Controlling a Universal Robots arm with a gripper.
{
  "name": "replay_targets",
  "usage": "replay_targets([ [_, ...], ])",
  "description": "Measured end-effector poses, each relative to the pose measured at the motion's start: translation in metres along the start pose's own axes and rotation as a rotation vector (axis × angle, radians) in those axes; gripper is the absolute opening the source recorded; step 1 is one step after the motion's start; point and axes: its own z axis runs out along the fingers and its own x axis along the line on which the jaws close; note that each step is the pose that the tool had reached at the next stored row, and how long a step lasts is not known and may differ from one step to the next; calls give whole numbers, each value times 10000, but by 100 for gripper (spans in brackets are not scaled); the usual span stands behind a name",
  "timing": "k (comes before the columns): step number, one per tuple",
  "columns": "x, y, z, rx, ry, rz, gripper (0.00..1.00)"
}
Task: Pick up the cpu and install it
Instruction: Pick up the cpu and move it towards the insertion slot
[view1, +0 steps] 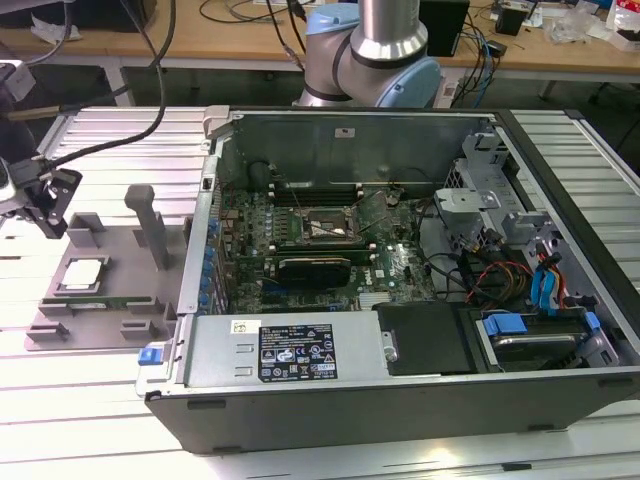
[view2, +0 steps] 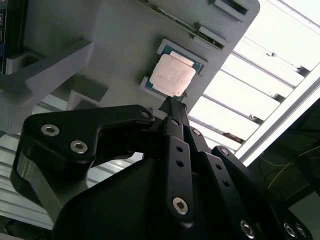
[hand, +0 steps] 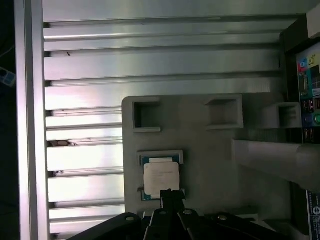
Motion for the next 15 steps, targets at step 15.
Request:
replay_targets([
  [15,12,-20,329,-45,-1,-600,11],
])
